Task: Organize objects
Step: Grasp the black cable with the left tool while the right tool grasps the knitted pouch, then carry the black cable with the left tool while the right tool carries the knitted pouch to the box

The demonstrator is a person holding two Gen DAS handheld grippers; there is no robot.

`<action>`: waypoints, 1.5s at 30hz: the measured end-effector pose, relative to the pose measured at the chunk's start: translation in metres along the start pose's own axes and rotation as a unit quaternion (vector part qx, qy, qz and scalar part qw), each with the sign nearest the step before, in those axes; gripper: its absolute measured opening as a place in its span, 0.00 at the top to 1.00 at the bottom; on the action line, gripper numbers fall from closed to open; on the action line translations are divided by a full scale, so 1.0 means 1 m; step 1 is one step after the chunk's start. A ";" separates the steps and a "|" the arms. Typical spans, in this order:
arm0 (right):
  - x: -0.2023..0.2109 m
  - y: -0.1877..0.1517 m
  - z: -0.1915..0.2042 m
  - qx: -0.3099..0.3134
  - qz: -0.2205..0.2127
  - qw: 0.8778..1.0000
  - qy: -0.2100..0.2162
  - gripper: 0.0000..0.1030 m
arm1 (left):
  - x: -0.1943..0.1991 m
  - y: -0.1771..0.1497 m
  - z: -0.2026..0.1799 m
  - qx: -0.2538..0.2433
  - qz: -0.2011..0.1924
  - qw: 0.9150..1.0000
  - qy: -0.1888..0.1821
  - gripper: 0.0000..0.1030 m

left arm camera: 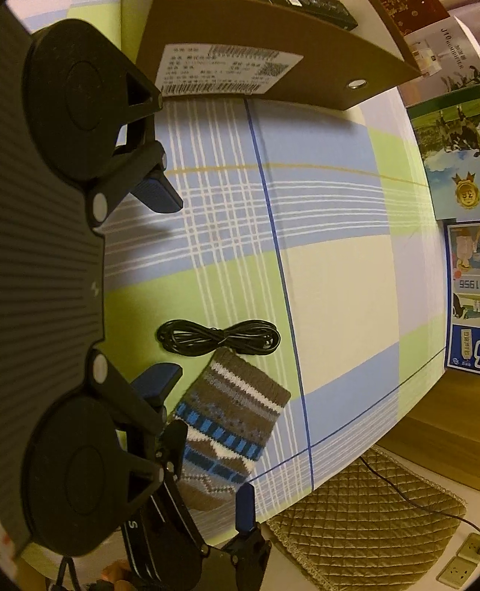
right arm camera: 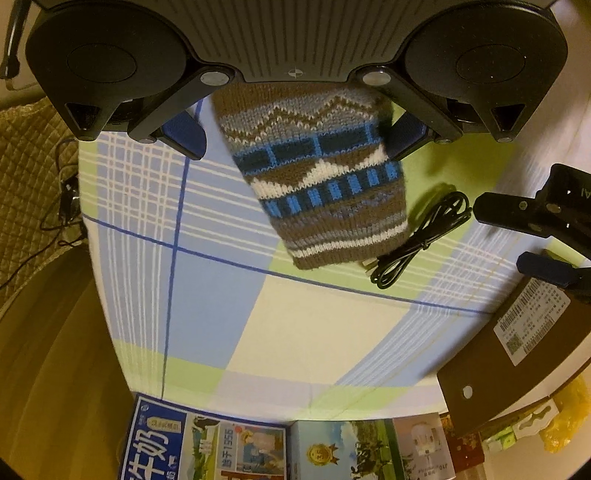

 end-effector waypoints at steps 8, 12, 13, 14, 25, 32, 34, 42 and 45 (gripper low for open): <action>0.008 0.004 -0.002 -0.011 -0.024 0.999 0.021 0.45 | -0.013 0.006 -0.006 -0.017 0.004 1.000 -0.003 0.18; 0.018 0.005 -0.018 -0.065 -0.041 0.997 0.004 0.61 | -0.018 0.012 -0.013 -0.032 0.000 0.999 -0.012 0.21; 0.020 0.006 -0.023 -0.078 -0.043 0.996 -0.004 0.62 | -0.020 0.013 -0.015 -0.036 -0.001 0.999 -0.013 0.22; 0.022 0.005 -0.027 -0.089 -0.044 0.995 -0.012 0.62 | -0.022 0.015 -0.018 -0.041 -0.002 0.999 -0.014 0.24; 0.043 0.006 -0.050 -0.138 -0.068 0.988 -0.010 0.24 | -0.044 0.029 -0.031 -0.052 -0.001 0.998 -0.022 0.62; 0.035 0.013 -0.037 -0.088 -0.053 0.995 0.006 0.05 | -0.041 0.026 -0.027 -0.038 -0.001 0.999 -0.022 0.89; 0.028 0.014 -0.033 -0.069 -0.048 0.996 0.008 0.02 | -0.040 0.024 -0.020 -0.025 0.001 1.000 -0.015 0.89; -0.003 0.018 -0.028 -0.036 -0.022 0.999 -0.008 0.07 | -0.030 0.006 0.012 0.022 0.007 1.000 0.007 0.89; -0.003 0.019 -0.027 -0.034 -0.028 0.999 -0.017 0.28 | -0.026 -0.001 0.021 0.036 0.009 0.999 0.012 0.89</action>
Point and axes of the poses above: each gripper's, at about its wrist camera, not at the fingertips, and x roughly against the way its jaws point, z to its left, y to its top, the point moved 6 cm from there along -x, roughly the way its jaws point, and after that the axes turned 4 degrees about y, right-handed, at the moved point
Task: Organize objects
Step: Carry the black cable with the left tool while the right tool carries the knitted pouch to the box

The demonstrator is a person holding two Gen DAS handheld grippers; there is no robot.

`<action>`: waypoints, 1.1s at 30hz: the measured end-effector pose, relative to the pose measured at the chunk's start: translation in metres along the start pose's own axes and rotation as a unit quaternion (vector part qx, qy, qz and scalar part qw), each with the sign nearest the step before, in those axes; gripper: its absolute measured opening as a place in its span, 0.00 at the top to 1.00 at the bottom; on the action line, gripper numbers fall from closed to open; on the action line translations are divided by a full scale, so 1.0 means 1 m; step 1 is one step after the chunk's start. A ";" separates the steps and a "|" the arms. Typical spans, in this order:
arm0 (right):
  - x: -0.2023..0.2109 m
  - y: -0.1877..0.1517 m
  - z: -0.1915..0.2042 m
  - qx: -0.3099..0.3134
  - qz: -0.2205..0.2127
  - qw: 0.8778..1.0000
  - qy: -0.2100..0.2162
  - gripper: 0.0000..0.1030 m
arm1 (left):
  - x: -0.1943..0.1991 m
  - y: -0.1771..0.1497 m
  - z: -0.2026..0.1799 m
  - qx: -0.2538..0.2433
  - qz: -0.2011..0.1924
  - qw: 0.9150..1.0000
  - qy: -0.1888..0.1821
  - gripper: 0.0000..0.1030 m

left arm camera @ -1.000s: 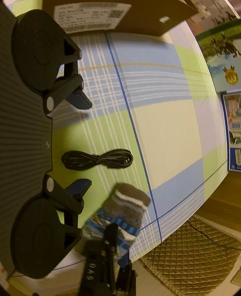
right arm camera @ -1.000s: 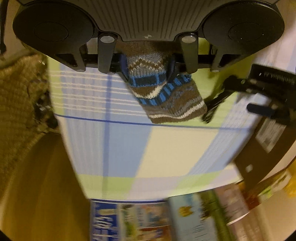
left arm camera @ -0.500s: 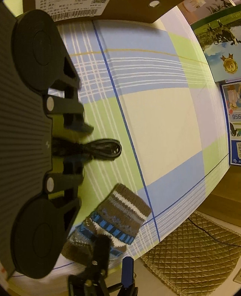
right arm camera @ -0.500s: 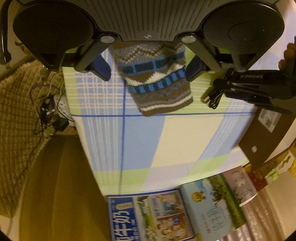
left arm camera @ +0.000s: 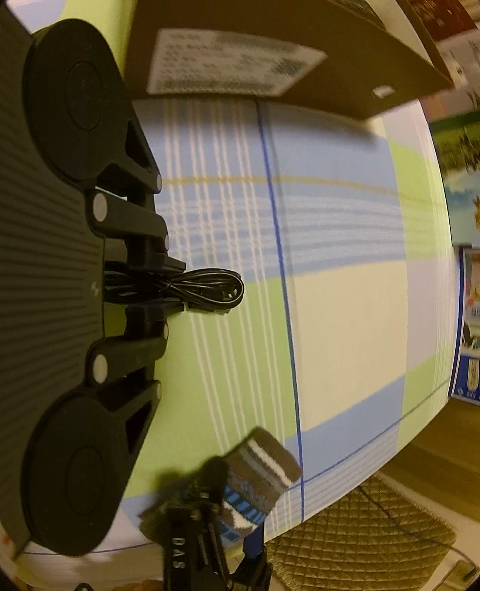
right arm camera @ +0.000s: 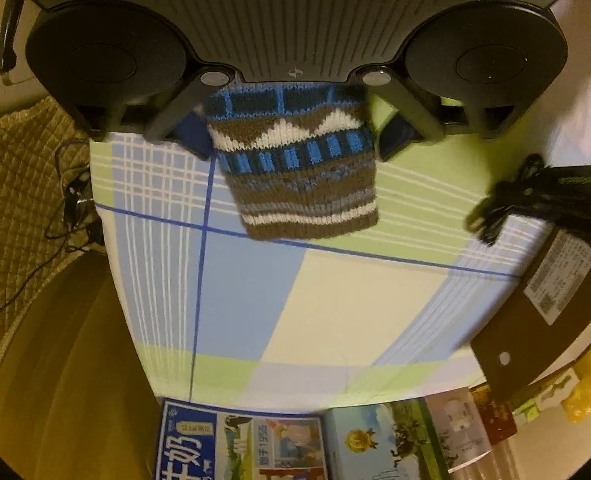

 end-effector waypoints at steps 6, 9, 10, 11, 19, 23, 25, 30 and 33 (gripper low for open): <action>0.011 -0.002 0.006 0.004 -0.008 1.000 0.009 0.71 | 0.007 -0.010 0.009 0.017 0.003 1.000 0.008 0.89; 0.016 -0.006 0.010 -0.004 -0.005 1.000 0.019 0.75 | 0.009 -0.015 0.012 0.022 0.006 1.000 0.008 0.89; 0.018 -0.008 0.011 -0.008 -0.003 1.000 0.023 0.75 | 0.011 -0.018 0.013 0.024 0.007 1.000 0.008 0.89; 0.019 -0.010 0.013 -0.011 -0.002 1.000 0.027 0.75 | 0.012 -0.019 0.014 0.025 0.008 1.000 0.009 0.89; 0.033 -0.018 0.038 -0.018 0.001 0.999 0.049 0.76 | 0.024 -0.035 0.022 0.031 0.007 0.999 0.006 0.89; 0.044 -0.015 0.051 -0.015 -0.011 0.998 0.056 0.76 | 0.032 -0.041 0.027 0.034 0.002 0.999 0.001 0.89; 0.050 -0.013 0.058 -0.014 -0.018 0.998 0.060 0.76 | 0.037 -0.044 0.030 0.035 -0.001 0.999 -0.003 0.89; 0.063 -0.007 0.079 -0.013 -0.030 0.997 0.068 0.76 | 0.057 -0.050 0.037 0.037 -0.016 0.999 -0.015 0.89; 0.068 -0.005 0.094 -0.011 -0.036 0.997 0.074 0.76 | 0.071 -0.054 0.047 0.041 -0.028 0.999 -0.021 0.89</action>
Point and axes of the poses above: each gripper's, at about its wrist camera, not at the fingertips, and x roughly against the way its jaws point, z to its left, y to its top, the point moved 6 cm from there along -x, roughly the way its jaws point, and after that the axes turned 4 degrees about y, right-handed, at the moved point
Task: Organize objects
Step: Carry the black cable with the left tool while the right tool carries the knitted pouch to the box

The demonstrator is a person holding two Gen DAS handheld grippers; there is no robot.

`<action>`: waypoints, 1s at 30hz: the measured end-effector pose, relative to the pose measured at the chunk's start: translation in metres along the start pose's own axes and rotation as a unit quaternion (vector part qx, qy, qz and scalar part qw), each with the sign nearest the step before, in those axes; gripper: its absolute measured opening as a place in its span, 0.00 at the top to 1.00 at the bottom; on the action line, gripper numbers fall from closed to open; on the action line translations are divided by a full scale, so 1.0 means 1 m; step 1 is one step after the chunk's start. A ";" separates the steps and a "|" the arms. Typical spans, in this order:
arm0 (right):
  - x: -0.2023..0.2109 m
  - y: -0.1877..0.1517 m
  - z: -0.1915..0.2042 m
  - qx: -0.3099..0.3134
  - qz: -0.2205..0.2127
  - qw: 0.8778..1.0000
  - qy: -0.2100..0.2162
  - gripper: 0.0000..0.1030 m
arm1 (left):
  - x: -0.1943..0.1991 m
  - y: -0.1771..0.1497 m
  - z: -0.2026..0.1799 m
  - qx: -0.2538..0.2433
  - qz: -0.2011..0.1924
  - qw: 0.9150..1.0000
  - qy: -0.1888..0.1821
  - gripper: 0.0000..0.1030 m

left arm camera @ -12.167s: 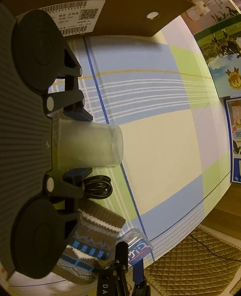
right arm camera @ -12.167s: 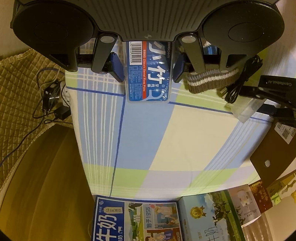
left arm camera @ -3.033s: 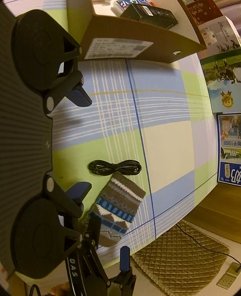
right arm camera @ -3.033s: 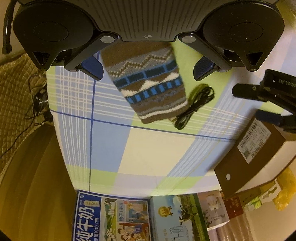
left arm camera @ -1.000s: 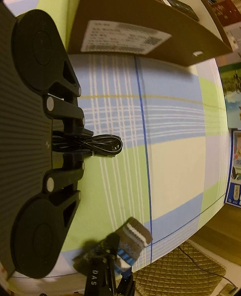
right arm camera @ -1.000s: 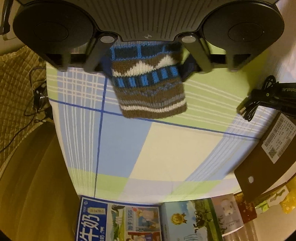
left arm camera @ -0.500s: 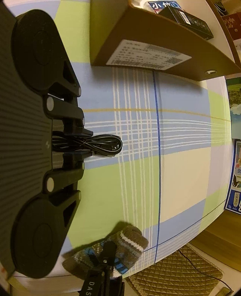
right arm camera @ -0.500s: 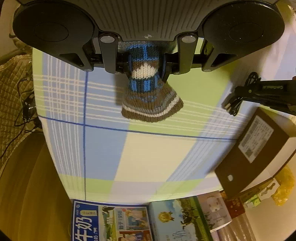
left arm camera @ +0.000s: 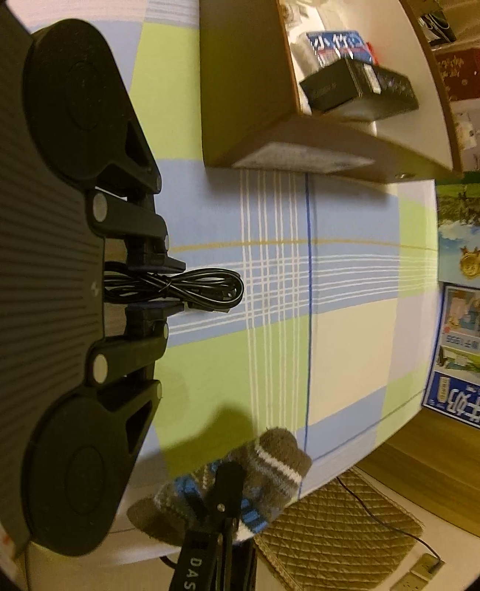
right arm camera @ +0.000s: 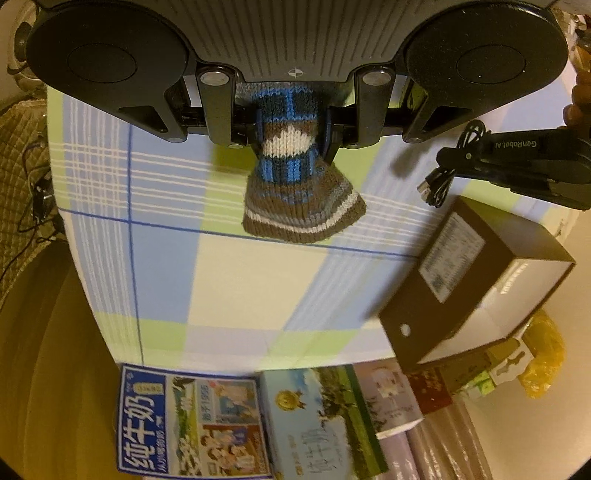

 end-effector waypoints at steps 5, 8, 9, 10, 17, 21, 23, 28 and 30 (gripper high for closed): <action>0.002 0.004 0.035 0.006 -0.005 1.000 0.019 0.76 | 0.027 -0.004 0.023 0.014 -0.019 1.000 -0.006 0.89; 0.000 0.008 0.060 0.011 -0.007 0.999 0.032 0.76 | 0.042 -0.006 0.042 0.022 -0.029 0.999 -0.005 0.89; -0.001 0.009 0.069 0.013 -0.006 0.999 0.037 0.76 | 0.046 -0.006 0.048 0.025 -0.032 0.999 -0.004 0.89; -0.003 0.011 0.078 0.015 -0.007 0.999 0.042 0.76 | 0.051 -0.006 0.056 0.028 -0.036 0.999 -0.003 0.89; -0.017 0.026 0.140 0.041 -0.014 0.996 0.075 0.76 | 0.082 -0.007 0.107 0.049 -0.059 0.997 0.007 0.89; -0.028 0.039 0.174 0.054 -0.018 0.994 0.095 0.76 | 0.095 -0.005 0.138 0.061 -0.069 0.996 0.015 0.89; -0.034 0.046 0.190 0.060 -0.020 0.992 0.104 0.76 | 0.102 -0.002 0.154 0.065 -0.075 0.995 0.020 0.89; -0.049 0.067 0.227 0.080 -0.032 0.989 0.118 0.75 | 0.116 0.010 0.191 0.071 -0.092 0.993 0.032 0.89; -0.054 0.076 0.240 0.088 -0.039 0.988 0.122 0.76 | 0.121 0.015 0.204 0.073 -0.099 0.992 0.037 0.89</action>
Point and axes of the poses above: each gripper's, at about its wrist camera, not at the fingertips, and x roughly against the way its jaws point, z to its left, y to its top, the point moved 6 cm from there along -x, roughly the way its jaws point, and after that the axes turned 4 degrees about y, right-handed, at the moved point
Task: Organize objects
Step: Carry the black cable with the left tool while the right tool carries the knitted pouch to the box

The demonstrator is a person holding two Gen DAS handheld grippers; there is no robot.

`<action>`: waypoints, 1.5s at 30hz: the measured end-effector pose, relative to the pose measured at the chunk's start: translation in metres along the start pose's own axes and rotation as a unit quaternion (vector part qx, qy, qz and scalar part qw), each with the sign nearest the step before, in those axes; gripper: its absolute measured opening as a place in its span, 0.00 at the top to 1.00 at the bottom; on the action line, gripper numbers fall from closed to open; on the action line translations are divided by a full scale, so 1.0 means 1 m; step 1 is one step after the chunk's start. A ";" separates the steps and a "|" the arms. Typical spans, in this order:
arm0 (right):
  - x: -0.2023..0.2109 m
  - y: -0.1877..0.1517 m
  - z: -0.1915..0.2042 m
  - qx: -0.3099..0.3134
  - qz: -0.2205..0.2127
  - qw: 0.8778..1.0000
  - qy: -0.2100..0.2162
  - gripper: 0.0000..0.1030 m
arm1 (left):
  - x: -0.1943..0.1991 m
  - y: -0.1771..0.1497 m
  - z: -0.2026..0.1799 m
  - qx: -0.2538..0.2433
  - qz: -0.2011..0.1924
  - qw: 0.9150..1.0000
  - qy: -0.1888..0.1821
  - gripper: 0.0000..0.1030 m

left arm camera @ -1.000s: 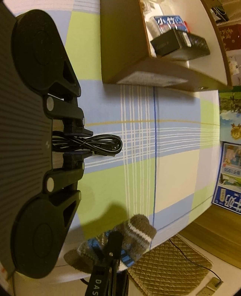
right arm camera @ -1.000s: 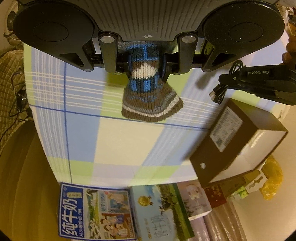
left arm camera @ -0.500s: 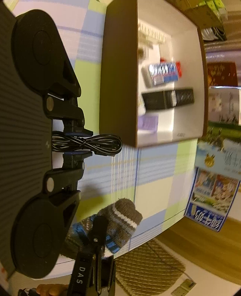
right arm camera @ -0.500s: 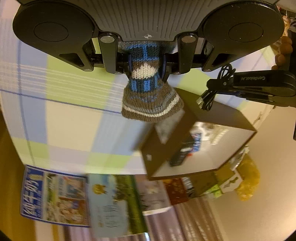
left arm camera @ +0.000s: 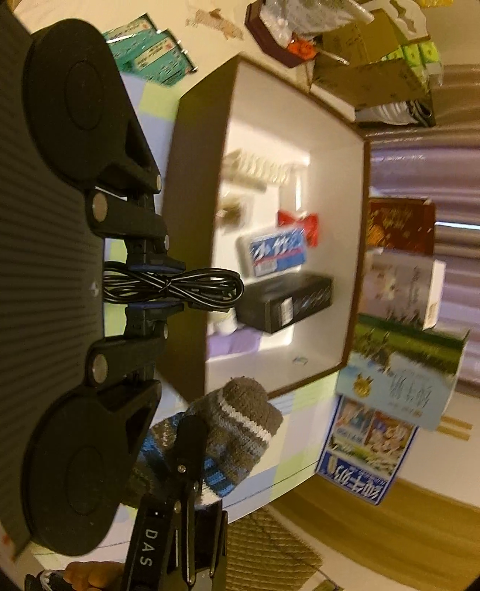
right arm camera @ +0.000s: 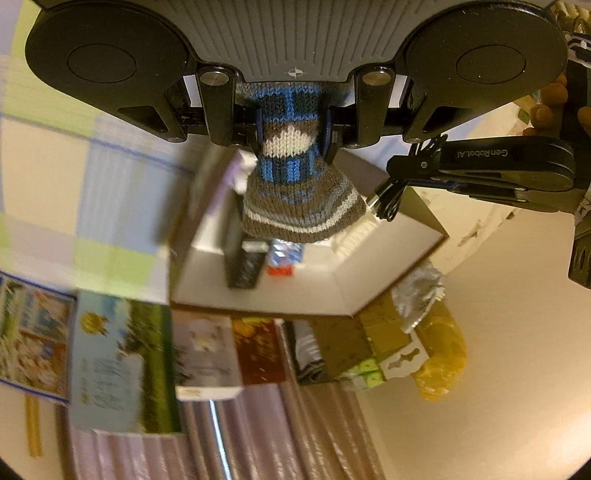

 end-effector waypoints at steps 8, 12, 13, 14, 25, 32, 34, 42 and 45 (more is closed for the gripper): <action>-0.029 0.042 0.022 0.026 -0.025 0.999 0.001 0.75 | 0.001 0.033 0.035 -0.005 -0.027 1.000 0.006 0.89; -0.042 0.061 0.023 0.029 -0.035 0.999 -0.006 0.75 | -0.004 0.053 0.048 -0.005 -0.038 0.999 0.007 0.89; -0.046 0.065 0.023 0.030 -0.038 0.999 -0.010 0.75 | -0.007 0.059 0.051 -0.005 -0.041 0.999 0.007 0.89; -0.050 0.069 0.022 0.031 -0.039 0.999 -0.014 0.75 | -0.009 0.064 0.053 -0.005 -0.042 0.999 0.007 0.89; -0.096 0.084 0.008 0.015 -0.026 0.999 -0.042 0.76 | -0.067 0.089 0.071 -0.005 -0.005 1.000 0.016 0.89; -0.114 0.081 0.001 0.007 -0.008 0.999 -0.051 0.75 | -0.095 0.081 0.077 -0.002 0.030 0.999 0.012 0.89; -0.118 0.080 0.000 0.005 -0.004 0.999 -0.052 0.75 | -0.100 0.080 0.078 -0.002 0.036 0.999 0.011 0.89; -0.131 0.078 -0.004 0.001 0.009 0.998 -0.056 0.75 | -0.114 0.076 0.082 -0.001 0.055 0.998 0.004 0.89; -0.135 0.076 -0.006 -0.002 0.013 0.998 -0.057 0.75 | -0.117 0.075 0.081 -0.003 0.059 0.998 0.001 0.89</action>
Point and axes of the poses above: each gripper's, at about its wrist camera, not at the fingertips, and x roughly against the way its jaws point, z to its left, y to its top, the point moved 6 cm from there along -x, roughly the way its jaws point, and after that the axes turned 4 degrees about y, right-handed, at the moved point
